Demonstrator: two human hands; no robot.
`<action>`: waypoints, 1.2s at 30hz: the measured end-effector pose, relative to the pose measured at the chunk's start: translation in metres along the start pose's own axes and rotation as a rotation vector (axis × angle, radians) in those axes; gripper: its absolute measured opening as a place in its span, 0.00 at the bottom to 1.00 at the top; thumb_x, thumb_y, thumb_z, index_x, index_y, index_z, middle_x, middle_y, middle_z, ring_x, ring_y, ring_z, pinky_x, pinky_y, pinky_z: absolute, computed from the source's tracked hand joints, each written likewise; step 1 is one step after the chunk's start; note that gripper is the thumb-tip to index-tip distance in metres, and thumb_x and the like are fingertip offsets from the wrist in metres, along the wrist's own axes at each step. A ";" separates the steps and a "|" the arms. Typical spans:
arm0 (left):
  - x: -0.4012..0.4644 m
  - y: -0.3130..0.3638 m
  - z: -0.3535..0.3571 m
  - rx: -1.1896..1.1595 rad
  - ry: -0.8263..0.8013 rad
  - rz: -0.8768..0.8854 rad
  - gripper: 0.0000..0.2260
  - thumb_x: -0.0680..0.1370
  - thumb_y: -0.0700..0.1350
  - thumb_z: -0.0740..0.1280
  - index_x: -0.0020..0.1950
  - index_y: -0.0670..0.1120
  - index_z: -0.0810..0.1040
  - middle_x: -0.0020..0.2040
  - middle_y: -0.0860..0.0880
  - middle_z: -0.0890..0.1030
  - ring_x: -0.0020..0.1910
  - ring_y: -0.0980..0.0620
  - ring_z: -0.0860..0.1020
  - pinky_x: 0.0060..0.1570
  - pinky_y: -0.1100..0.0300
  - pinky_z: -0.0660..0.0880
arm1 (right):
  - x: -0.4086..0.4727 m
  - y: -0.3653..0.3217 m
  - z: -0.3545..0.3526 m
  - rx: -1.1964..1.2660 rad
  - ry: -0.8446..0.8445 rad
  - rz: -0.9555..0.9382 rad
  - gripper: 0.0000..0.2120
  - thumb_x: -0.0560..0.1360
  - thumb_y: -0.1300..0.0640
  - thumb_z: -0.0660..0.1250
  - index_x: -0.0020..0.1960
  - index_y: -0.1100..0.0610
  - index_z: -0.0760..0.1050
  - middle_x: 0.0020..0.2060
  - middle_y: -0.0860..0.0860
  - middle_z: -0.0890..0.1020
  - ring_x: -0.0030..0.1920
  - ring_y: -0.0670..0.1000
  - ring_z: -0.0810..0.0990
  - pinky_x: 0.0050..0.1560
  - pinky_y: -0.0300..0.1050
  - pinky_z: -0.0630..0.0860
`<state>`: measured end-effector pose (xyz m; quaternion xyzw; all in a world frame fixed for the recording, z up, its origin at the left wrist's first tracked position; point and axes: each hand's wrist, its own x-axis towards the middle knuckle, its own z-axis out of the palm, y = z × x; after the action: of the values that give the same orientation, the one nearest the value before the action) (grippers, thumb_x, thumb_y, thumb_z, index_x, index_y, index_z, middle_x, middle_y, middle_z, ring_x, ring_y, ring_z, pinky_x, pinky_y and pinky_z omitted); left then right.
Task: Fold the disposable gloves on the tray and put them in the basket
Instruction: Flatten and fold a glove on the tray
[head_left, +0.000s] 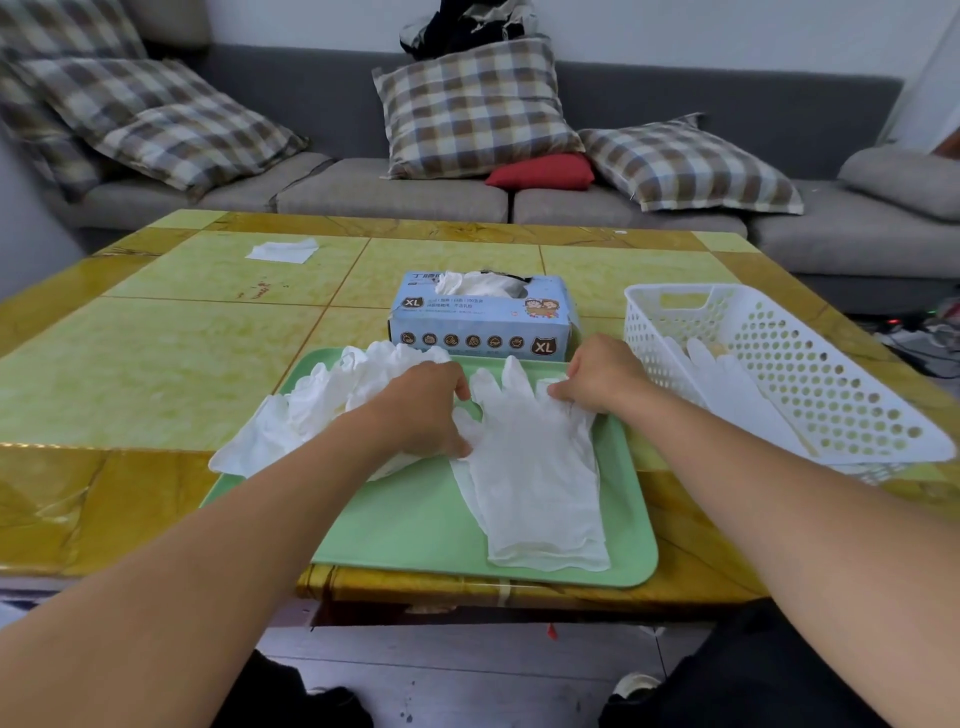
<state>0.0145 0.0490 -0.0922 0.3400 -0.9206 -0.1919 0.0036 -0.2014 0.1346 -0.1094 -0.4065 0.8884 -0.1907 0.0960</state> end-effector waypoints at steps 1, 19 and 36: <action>-0.002 0.003 0.000 -0.018 0.029 0.035 0.27 0.68 0.51 0.81 0.63 0.50 0.74 0.57 0.50 0.74 0.54 0.50 0.74 0.50 0.58 0.71 | -0.001 0.002 0.001 -0.001 -0.002 0.002 0.13 0.71 0.52 0.78 0.40 0.58 0.77 0.35 0.51 0.78 0.40 0.54 0.79 0.33 0.43 0.69; -0.017 0.016 -0.005 0.084 -0.144 0.165 0.20 0.77 0.44 0.71 0.69 0.52 0.75 0.62 0.51 0.73 0.52 0.53 0.71 0.55 0.61 0.68 | -0.003 -0.003 -0.003 0.502 0.008 -0.027 0.10 0.71 0.66 0.75 0.48 0.54 0.82 0.41 0.49 0.82 0.46 0.51 0.82 0.47 0.42 0.78; -0.013 0.014 0.007 0.151 -0.084 0.145 0.43 0.67 0.61 0.79 0.76 0.49 0.65 0.68 0.49 0.70 0.66 0.48 0.70 0.67 0.51 0.70 | -0.011 -0.002 -0.004 0.475 -0.087 -0.084 0.19 0.71 0.67 0.75 0.58 0.55 0.76 0.50 0.48 0.82 0.47 0.50 0.81 0.40 0.43 0.75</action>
<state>0.0144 0.0693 -0.0919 0.2636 -0.9540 -0.1353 -0.0468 -0.1937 0.1431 -0.1050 -0.4168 0.7960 -0.3805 0.2190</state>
